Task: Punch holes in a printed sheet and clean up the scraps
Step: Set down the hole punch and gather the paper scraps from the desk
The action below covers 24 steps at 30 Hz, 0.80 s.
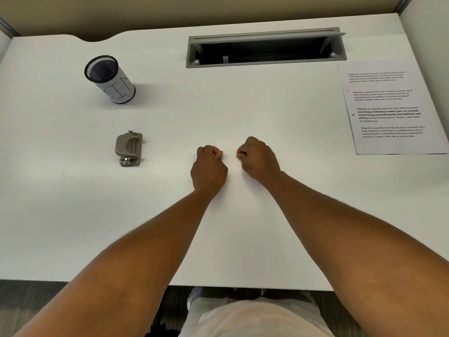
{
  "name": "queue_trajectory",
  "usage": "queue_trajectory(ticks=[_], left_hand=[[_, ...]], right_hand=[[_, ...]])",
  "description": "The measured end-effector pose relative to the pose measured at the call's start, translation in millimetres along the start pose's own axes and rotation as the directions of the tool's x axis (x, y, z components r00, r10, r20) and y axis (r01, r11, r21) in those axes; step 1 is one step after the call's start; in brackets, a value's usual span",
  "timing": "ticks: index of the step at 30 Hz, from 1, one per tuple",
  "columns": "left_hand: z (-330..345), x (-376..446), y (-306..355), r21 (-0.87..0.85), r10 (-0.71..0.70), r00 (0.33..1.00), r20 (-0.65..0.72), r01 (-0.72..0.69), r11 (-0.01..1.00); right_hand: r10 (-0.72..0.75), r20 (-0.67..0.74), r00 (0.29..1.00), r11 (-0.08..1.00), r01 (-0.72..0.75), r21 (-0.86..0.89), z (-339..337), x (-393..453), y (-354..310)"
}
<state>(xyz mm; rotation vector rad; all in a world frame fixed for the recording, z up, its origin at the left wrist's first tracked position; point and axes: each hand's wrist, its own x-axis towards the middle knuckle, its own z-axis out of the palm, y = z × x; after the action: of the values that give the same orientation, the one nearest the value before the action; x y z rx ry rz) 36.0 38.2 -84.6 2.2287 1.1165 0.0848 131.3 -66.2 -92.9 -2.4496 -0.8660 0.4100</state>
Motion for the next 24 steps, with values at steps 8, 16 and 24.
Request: queue_trajectory(ticks=[8,16,24], left_hand=[[2.1,0.1,-0.2,-0.023,-0.001,1.0,-0.013,0.001,1.0],[1.5,-4.1,-3.0,-0.033,0.034,0.999,-0.003,-0.034,0.999],[1.8,-8.4,-3.9,-0.018,0.092,0.996,-0.007,-0.092,0.996]], right_hand=[[-0.074,0.079,0.994,0.946,0.095,-0.31,-2.0,-10.1,-14.8],[-0.052,0.169,0.984,0.883,0.124,-0.452,5.8,-11.2,-15.7],[0.159,0.085,0.984,0.98,-0.167,0.111,-11.3,-4.4,-5.6]])
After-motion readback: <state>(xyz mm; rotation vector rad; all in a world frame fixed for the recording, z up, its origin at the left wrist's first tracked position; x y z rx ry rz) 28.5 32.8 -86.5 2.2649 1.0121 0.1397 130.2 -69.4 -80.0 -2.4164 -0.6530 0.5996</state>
